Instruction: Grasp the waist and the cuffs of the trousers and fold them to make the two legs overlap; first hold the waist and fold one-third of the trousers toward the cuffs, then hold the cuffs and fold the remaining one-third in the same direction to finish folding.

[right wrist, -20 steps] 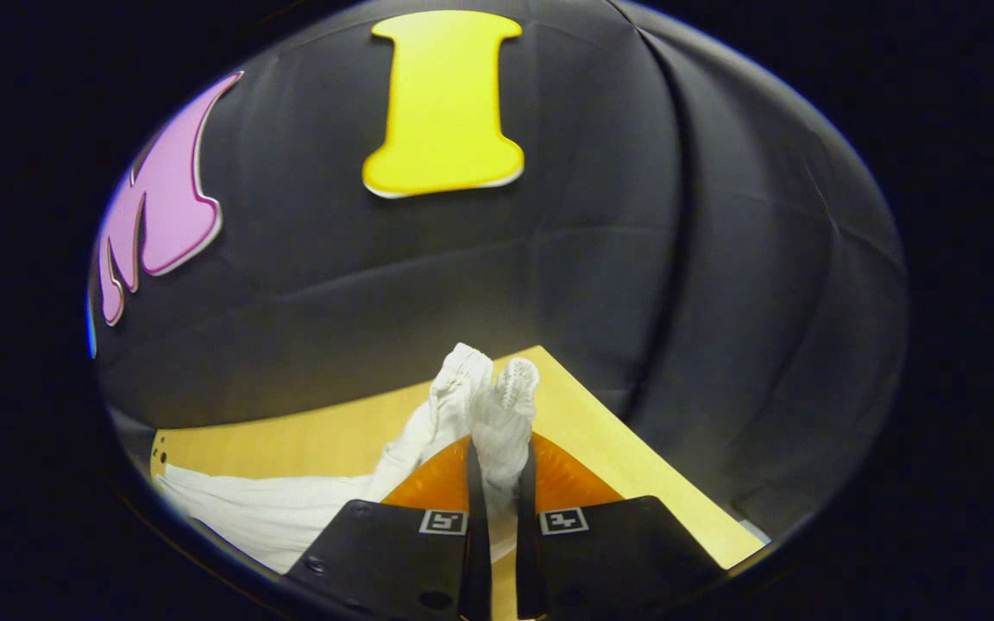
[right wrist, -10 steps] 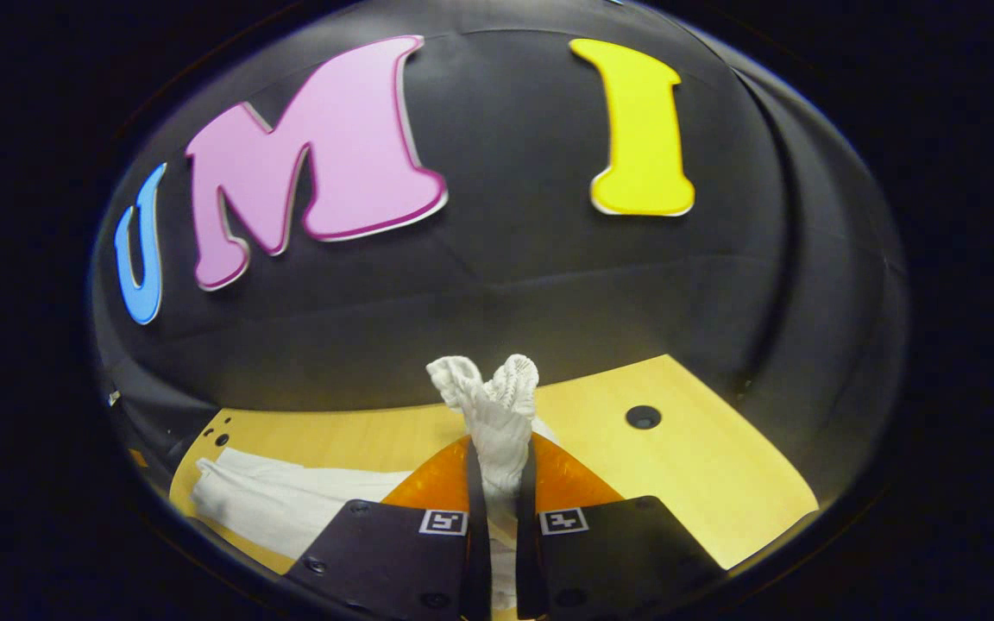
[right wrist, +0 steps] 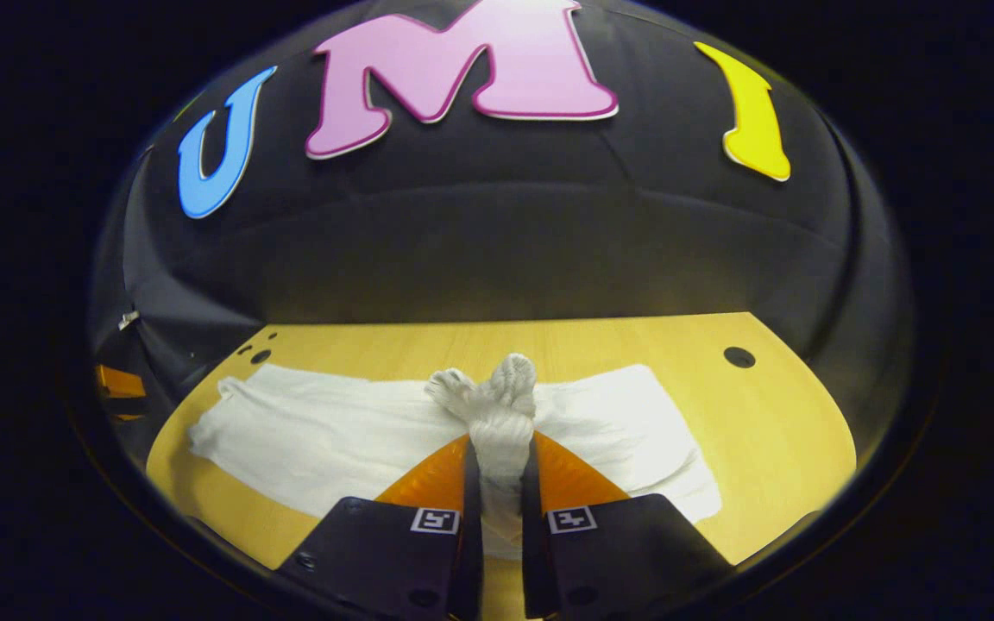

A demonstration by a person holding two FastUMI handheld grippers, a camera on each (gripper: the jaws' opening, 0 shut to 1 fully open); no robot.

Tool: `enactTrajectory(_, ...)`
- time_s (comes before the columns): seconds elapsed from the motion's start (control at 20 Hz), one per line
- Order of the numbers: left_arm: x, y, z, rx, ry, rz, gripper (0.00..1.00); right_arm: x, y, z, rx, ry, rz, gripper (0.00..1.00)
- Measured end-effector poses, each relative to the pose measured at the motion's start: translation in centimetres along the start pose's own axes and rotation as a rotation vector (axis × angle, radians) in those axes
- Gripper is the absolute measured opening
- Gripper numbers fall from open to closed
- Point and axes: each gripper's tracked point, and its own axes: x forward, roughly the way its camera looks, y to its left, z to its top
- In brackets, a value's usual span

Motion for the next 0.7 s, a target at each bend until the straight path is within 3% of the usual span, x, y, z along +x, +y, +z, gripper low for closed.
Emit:
enactTrajectory(0.15,1.6,2.4,-0.5,-0.002,0.019,0.041,0.96,-1.0,0.0,0.5,-0.015,0.064,0.026,0.24)
enactTrajectory(0.2,1.9,2.7,-0.7,-0.008,0.026,0.04,0.92,-1.2,-0.1,0.9,-0.029,0.067,0.027,0.3)
enactTrajectory(0.25,2.3,3.2,-0.8,-0.009,0.033,0.044,0.96,-1.4,-0.2,1.1,-0.036,0.068,0.031,0.33)
enactTrajectory(0.45,3.9,5.9,-1.1,0.007,0.048,0.096,0.96,-3.0,0.2,1.5,-0.009,0.086,0.082,0.52)
enactTrajectory(0.5,4.3,6.5,-1.2,0.011,0.051,0.114,0.96,-2.9,0.5,1.0,-0.01,0.093,0.085,0.61)
enactTrajectory(0.55,4.7,7.2,-1.3,0.019,0.057,0.138,0.96,-3.1,0.5,0.5,-0.006,0.097,0.087,0.63)
enactTrajectory(0.6,5.1,7.7,-1.7,0.03,0.07,0.167,0.96,-3.8,1.0,0.0,0.005,0.107,0.076,0.86)
enactTrajectory(0.65,5.3,8.0,-2.1,0.037,0.082,0.196,0.96,-4.6,0.8,-0.3,0.022,0.117,0.061,0.96)
enactTrajectory(0.7,5.7,8.0,-2.3,0.036,0.087,0.212,0.96,-5.6,0.3,-0.2,0.039,0.121,0.042,0.96)
